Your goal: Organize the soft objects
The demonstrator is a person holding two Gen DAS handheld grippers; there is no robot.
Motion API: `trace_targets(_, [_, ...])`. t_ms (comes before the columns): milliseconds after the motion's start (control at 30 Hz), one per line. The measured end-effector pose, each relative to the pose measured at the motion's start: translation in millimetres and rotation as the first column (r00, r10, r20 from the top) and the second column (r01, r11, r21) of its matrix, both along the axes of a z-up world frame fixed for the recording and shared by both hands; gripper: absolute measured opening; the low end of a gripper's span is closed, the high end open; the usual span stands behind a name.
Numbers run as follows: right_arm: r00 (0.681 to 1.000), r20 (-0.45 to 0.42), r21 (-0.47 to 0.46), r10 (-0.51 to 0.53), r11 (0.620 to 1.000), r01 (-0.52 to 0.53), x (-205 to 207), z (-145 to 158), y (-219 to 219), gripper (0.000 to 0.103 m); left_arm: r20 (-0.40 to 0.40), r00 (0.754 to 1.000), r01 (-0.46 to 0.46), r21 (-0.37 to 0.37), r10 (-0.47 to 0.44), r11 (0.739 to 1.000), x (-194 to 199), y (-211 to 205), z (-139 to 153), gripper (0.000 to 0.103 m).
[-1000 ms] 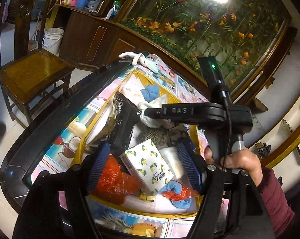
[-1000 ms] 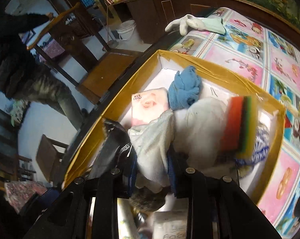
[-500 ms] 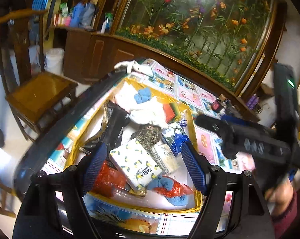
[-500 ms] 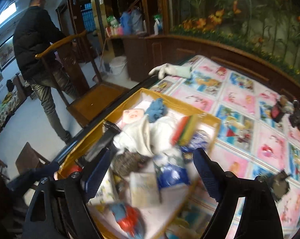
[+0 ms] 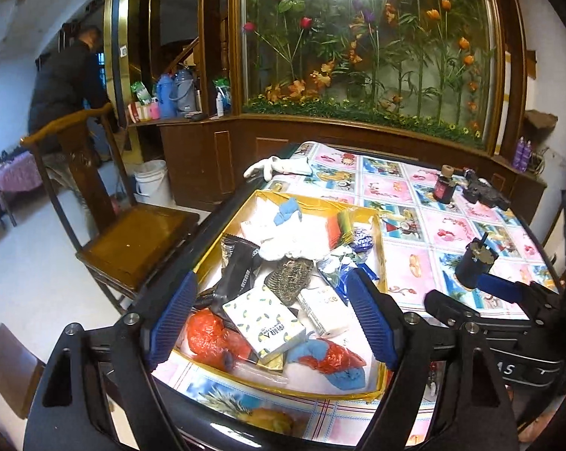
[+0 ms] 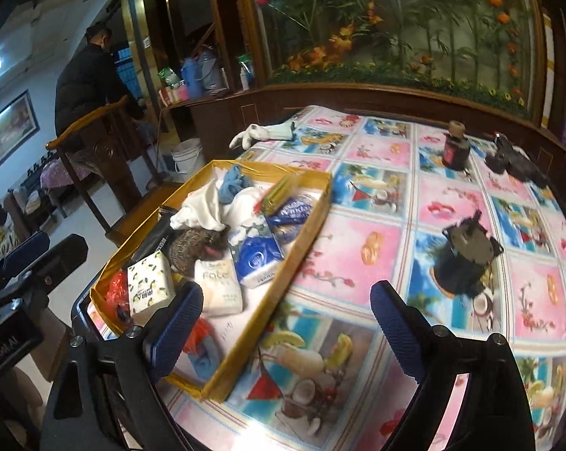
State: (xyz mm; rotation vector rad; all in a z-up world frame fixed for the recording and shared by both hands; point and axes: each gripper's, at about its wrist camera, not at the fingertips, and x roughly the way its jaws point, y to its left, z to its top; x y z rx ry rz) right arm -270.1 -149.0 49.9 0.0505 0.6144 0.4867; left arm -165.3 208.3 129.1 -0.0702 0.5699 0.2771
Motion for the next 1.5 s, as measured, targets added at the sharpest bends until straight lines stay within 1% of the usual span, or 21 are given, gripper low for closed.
trace_targets(167, [1.0, -0.015, 0.047, -0.023, 0.999, 0.024, -7, 2, -24, 0.092, -0.013, 1.0, 0.002, 0.031, -0.001, 1.0, -1, -12, 4, 0.082])
trace_targets(333, [0.999, -0.017, 0.065, -0.028, 0.997, 0.029, -13, 0, -33, 0.092, -0.034, 0.999, 0.01, 0.051, -0.009, 0.999, 1, -20, 1, 0.082])
trace_targets(500, [0.999, -0.029, 0.063, -0.025, 0.998, 0.026, -14, -4, -29, 0.092, -0.047, 0.999, 0.015, 0.057, -0.012, 0.998, 2, -23, -1, 0.082])
trace_targets(633, [0.998, -0.025, 0.055, -0.051, 0.997, 0.052, -14, -3, -25, 0.092, -0.055, 0.998, 0.018, 0.05, -0.015, 0.999, 3, -22, -4, 0.082])
trace_targets(767, [0.996, -0.007, 0.034, -0.093, 0.995, 0.093, -16, -5, -24, 0.092, -0.068, 0.998, 0.019, 0.044, -0.016, 0.999, 6, -20, -8, 0.082])
trace_targets(1000, [0.992, 0.023, 0.0, -0.122, 0.993, 0.122, -22, -12, -23, 0.094, -0.07, 0.997, 0.027, 0.037, -0.025, 0.999, 6, -22, -10, 0.082])
trace_targets(1167, [0.994, 0.02, -0.008, -0.11, 0.994, 0.11, -23, -21, -23, 0.094, -0.058, 0.998, 0.028, 0.022, -0.026, 0.999, 6, -23, -8, 0.082])
trace_targets(1367, [0.994, 0.033, 0.011, -0.105, 0.994, 0.104, -24, -21, -28, 0.094, -0.033, 0.999, 0.028, 0.032, -0.027, 0.999, 5, -30, 2, 0.082])
trace_targets(1433, [0.993, 0.04, 0.023, -0.108, 0.994, 0.107, -26, -20, -31, 0.094, -0.001, 1.0, 0.019, 0.038, -0.019, 0.999, 2, -31, 7, 0.082])
trace_targets(1500, [0.993, 0.046, 0.045, -0.11, 0.993, 0.108, -28, -20, -37, 0.095, 0.07, 0.998, -0.008, 0.031, 0.006, 0.999, -9, -30, 16, 0.082])
